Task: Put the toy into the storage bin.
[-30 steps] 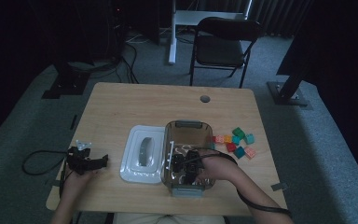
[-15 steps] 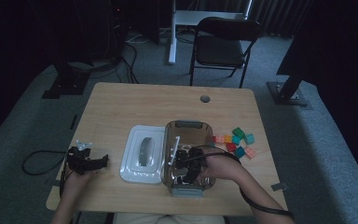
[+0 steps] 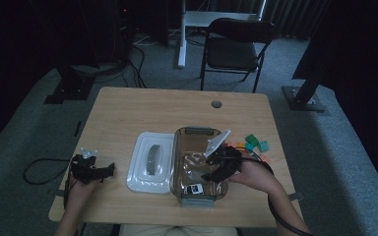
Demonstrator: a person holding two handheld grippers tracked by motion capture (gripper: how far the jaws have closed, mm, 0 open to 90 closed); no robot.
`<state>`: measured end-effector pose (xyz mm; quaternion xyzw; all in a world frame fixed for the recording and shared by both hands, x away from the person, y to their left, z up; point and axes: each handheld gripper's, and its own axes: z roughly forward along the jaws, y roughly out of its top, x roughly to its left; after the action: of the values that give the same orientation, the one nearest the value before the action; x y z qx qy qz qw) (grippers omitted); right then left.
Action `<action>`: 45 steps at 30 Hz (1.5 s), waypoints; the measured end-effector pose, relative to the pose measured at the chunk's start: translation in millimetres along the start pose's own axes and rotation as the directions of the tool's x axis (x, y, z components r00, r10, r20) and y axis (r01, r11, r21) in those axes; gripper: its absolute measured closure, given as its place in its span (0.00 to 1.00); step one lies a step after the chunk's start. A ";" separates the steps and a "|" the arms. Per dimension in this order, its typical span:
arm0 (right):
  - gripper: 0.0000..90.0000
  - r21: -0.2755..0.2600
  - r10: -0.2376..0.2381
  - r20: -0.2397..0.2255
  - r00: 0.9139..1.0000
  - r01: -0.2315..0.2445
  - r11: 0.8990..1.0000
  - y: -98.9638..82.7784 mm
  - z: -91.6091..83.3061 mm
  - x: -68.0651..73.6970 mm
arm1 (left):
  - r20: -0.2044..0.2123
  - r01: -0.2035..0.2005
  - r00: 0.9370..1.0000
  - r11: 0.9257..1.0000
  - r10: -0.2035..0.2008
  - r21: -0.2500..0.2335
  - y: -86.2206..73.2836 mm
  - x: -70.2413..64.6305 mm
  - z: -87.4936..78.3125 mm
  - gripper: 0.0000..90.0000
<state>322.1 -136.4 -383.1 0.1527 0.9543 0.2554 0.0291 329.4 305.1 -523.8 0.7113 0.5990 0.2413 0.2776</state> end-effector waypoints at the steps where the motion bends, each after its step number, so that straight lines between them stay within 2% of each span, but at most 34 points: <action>1: 0.46 -0.023 0.007 0.010 1.000 -0.007 1.000 -3.6 -4.3 -1.4 | 0.000 0.001 1.000 1.000 -0.001 0.000 0.0 -0.1 0.0 0.01; 4: 0.46 -0.083 0.048 0.032 0.998 -0.045 0.996 -14.5 -17.2 -5.5 | -0.002 0.002 1.000 1.000 -0.002 0.000 0.0 -0.4 0.0 0.01; 5: 0.46 -0.083 0.048 0.032 0.998 -0.045 0.996 -14.5 -17.2 -5.5 | -0.002 0.002 1.000 1.000 -0.002 0.000 0.0 -0.4 0.0 0.01; 6: 0.46 -0.105 0.064 0.031 0.997 -0.061 0.993 -18.2 -21.4 -6.6 | -0.002 0.002 1.000 1.000 -0.002 0.000 0.0 -0.4 0.0 0.01; 7: 0.46 -0.146 0.094 0.048 0.994 -0.086 0.986 -26.8 -30.8 -8.5 | -0.002 0.002 1.000 1.000 -0.002 -0.001 0.0 -0.5 0.0 0.01; 11: 0.46 -0.219 0.146 0.080 0.986 -0.125 0.968 -45.1 -46.1 -13.2 | 0.001 0.000 1.000 1.000 0.000 0.000 -0.6 -1.2 -0.6 0.01; 16: 0.46 -0.269 0.224 0.123 0.967 -0.184 0.945 -74.4 -60.3 -21.2 | -0.004 0.006 1.000 1.000 -0.006 -0.007 -1.7 -2.1 -1.6 0.02; 17: 0.46 -0.269 0.224 0.123 0.967 -0.184 0.945 -74.4 -60.3 -21.2 | -0.004 0.006 1.000 1.000 -0.006 -0.007 -1.7 -2.1 -1.6 0.02; 18: 0.46 -0.281 0.264 0.129 0.956 -0.221 0.934 -87.9 -63.3 -24.8 | -0.005 0.008 1.000 1.000 -0.008 -0.006 -1.6 -2.5 -1.6 0.02; 19: 0.46 -0.283 0.284 0.144 0.948 -0.235 0.930 -94.9 -63.9 -26.7 | -0.006 0.008 1.000 1.000 -0.009 -0.007 -1.6 -2.6 -1.6 0.02; 22: 0.46 -0.295 0.354 0.187 0.916 -0.291 0.910 -118.5 -63.1 -34.9 | -0.010 0.013 1.000 1.000 -0.013 -0.006 -1.5 -3.2 -1.5 0.02; 24: 0.46 -0.315 0.401 0.191 0.896 -0.331 0.890 -136.0 -60.6 -42.1 | -0.013 0.016 1.000 1.000 -0.016 -0.006 -1.6 -3.5 -1.6 0.02; 28: 0.46 -0.340 0.496 0.220 0.840 -0.411 0.846 -167.6 -53.0 -56.4 | -0.016 0.019 1.000 1.000 -0.020 -0.006 -1.5 -4.1 -1.6 0.02; 29: 0.46 -0.344 0.514 0.216 0.830 -0.428 0.836 -174.6 -51.2 -59.5 | -0.016 0.019 1.000 1.000 -0.020 -0.006 -1.5 -4.1 -1.6 0.02; 31: 0.47 -0.343 0.533 0.237 0.812 -0.444 0.828 -187.0 -46.6 -65.5 | -0.017 0.020 1.000 1.000 -0.020 -0.005 -1.3 -4.4 -1.4 0.02; 33: 0.47 -0.339 0.550 0.226 0.804 -0.465 0.818 -198.3 -40.6 -71.9 | -0.017 0.022 1.000 1.000 -0.022 -0.006 -1.1 -4.8 -1.1 0.02; 35: 0.47 -0.330 0.570 0.236 0.787 -0.487 0.808 -207.7 -34.4 -78.7 | -0.017 0.021 1.000 1.000 -0.021 -0.006 -1.0 -4.9 -1.1 0.02; 39: 0.47 -0.331 0.594 0.211 0.776 -0.515 0.790 -220.1 -22.6 -92.9 | -0.017 0.020 1.000 1.000 -0.020 -0.006 -1.1 -4.9 -1.0 0.02; 40: 0.47 -0.328 0.594 0.219 0.774 -0.515 0.792 -221.8 -19.4 -96.1 | -0.017 0.020 1.000 1.000 -0.020 -0.006 -1.1 -4.9 -1.1 0.02; 41: 0.47 -0.320 0.602 0.227 0.766 -0.525 0.789 -223.0 -16.3 -99.1 | -0.017 0.021 1.000 1.000 -0.021 -0.007 -1.1 -4.9 -1.0 0.02; 45: 0.46 -0.285 0.609 0.243 0.755 -0.545 0.789 -226.1 -5.5 -110.9 | -0.017 0.020 1.000 1.000 -0.020 -0.006 -1.1 -4.9 -1.1 0.02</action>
<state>364.4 -359.0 -493.0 0.4763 0.8118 0.3161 0.1187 327.1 300.5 -523.8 0.7024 0.6077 0.2462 0.2769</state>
